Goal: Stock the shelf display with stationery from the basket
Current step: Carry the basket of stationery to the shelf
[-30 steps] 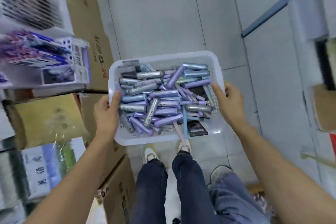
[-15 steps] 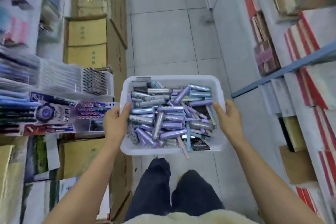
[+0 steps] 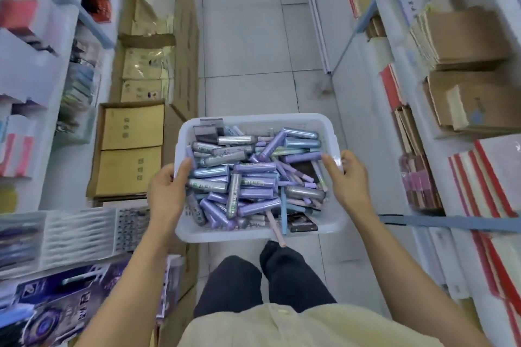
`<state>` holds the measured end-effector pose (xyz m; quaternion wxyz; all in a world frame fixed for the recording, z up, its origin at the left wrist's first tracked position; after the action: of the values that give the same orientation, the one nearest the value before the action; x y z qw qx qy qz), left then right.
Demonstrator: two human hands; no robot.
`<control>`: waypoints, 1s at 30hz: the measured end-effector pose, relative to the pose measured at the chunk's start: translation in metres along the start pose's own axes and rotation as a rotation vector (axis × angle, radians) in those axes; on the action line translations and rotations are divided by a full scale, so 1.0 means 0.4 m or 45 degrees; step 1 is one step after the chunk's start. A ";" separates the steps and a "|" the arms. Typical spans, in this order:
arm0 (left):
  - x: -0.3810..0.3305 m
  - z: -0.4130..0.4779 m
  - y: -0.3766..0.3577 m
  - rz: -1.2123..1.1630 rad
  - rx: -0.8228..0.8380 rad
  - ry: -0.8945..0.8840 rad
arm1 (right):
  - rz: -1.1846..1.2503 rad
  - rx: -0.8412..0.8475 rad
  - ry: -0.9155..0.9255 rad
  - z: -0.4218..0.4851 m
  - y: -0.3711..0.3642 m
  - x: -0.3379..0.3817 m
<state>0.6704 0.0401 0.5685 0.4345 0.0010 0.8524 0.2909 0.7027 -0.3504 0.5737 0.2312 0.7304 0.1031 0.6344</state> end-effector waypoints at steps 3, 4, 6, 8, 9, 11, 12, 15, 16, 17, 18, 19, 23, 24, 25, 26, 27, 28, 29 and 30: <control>-0.128 0.126 -0.041 -0.056 0.018 0.005 | -0.026 0.008 0.042 0.188 -0.011 0.061; -0.174 0.170 -0.056 -0.063 0.034 -0.014 | -0.019 0.008 0.045 0.250 -0.018 0.074; -0.264 0.267 -0.081 -0.054 0.043 -0.050 | -0.003 0.005 0.049 0.377 -0.040 0.097; -0.347 0.367 -0.104 -0.054 0.023 -0.071 | 0.002 0.003 0.055 0.505 -0.070 0.120; -0.388 0.418 -0.116 -0.055 0.014 -0.078 | -0.011 -0.004 0.055 0.569 -0.083 0.128; -0.477 0.521 -0.138 -0.062 -0.001 -0.079 | -0.043 -0.032 0.049 0.693 -0.106 0.151; -0.524 0.573 -0.149 -0.059 -0.005 -0.083 | -0.052 -0.042 0.048 0.754 -0.117 0.168; -0.662 0.726 -0.186 -0.022 0.019 -0.099 | -0.074 -0.050 0.043 0.932 -0.147 0.217; -0.705 0.774 -0.201 -0.029 0.041 -0.096 | -0.070 -0.051 0.038 0.990 -0.156 0.234; -0.747 0.823 -0.216 -0.033 0.062 -0.092 | -0.059 -0.054 0.029 1.050 -0.164 0.248; -0.791 0.871 -0.231 -0.029 0.069 -0.099 | -0.040 -0.059 0.022 1.111 -0.171 0.263; -0.835 0.918 -0.245 -0.021 0.065 -0.111 | -0.015 -0.062 0.021 1.173 -0.179 0.278; -0.996 1.119 -0.315 0.015 0.044 -0.138 | 0.046 -0.045 0.008 1.438 -0.226 0.317; -1.034 1.166 -0.331 0.027 0.040 -0.130 | 0.043 -0.033 0.002 1.506 -0.239 0.328; -1.073 1.216 -0.348 0.021 0.040 -0.119 | 0.042 -0.024 0.001 1.576 -0.251 0.343; -1.115 1.264 -0.363 0.015 0.035 -0.120 | 0.038 -0.018 0.003 1.645 -0.262 0.360; -1.160 1.310 -0.375 0.014 0.026 -0.129 | 0.029 -0.017 0.002 1.708 -0.271 0.376; -1.204 1.356 -0.386 0.000 0.022 -0.135 | 0.023 -0.020 0.003 1.770 -0.280 0.393; -1.246 1.402 -0.397 -0.026 0.026 -0.133 | 0.023 -0.021 0.006 1.830 -0.291 0.412; -1.287 1.449 -0.407 -0.043 0.030 -0.130 | 0.023 -0.020 0.009 1.889 -0.302 0.428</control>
<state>1.4616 0.0610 0.6060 0.4822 0.0065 0.8323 0.2732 1.4860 -0.3253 0.6010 0.2308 0.7272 0.0923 0.6398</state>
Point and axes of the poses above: each hand's wrist, its own z-axis towards the middle knuckle, its own y-axis out of the back of the hand, x = y × z, the point moved 10 cm from there along z, towards the middle knuckle, and after that the axes turned 9 degrees about y, right-handed, at the moved point
